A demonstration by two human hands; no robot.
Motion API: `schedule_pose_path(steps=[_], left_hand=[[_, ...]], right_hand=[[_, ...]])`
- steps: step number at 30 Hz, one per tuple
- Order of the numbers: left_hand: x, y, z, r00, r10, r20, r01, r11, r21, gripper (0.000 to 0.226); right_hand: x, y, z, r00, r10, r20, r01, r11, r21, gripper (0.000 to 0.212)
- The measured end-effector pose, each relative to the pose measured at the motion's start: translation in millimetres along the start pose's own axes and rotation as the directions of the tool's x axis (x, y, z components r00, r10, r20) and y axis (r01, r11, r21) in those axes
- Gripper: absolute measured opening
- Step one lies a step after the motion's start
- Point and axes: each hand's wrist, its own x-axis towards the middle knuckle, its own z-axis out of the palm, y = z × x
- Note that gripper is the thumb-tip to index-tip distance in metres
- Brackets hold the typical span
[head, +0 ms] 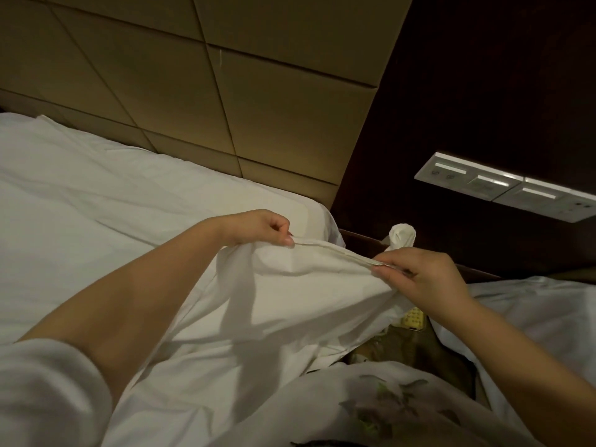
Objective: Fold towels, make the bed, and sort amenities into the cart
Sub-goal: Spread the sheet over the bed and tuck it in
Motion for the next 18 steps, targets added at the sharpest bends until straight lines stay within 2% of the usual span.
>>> schedule_pose_path(steps=[3,7,10,12,18], left_hand=[[-5.1,1.6,-7.1,1.000,-0.002,-0.013,0.002,1.000,0.000,0.036],[-8.6,1.1,-10.1,0.999,0.025,-0.048,-0.024,0.999,0.024,0.030],[-6.7,1.3,-5.0,0.994,0.076,-0.076,-0.067,0.991,0.114,0.018],[-7.5,1.2,-3.1,0.989,0.087,-0.119,-0.075,0.992,0.101,0.011],[-19.4,0.8,-8.5,0.980,0.123,-0.157,-0.104,0.987,0.124,0.029]], right_hand=[[-1.4,-2.3,1.0,1.000,0.002,-0.023,-0.002,1.000,-0.006,0.021],[-1.0,-6.9,1.6,0.999,0.009,-0.032,-0.010,1.000,-0.020,0.018],[-1.6,-10.8,2.8,1.000,0.011,-0.020,-0.012,0.999,-0.032,0.018],[-2.5,-12.5,3.8,0.999,0.011,-0.033,-0.013,0.999,-0.046,0.019],[-3.9,-11.1,5.8,0.992,0.084,-0.090,-0.091,0.993,-0.069,0.021]])
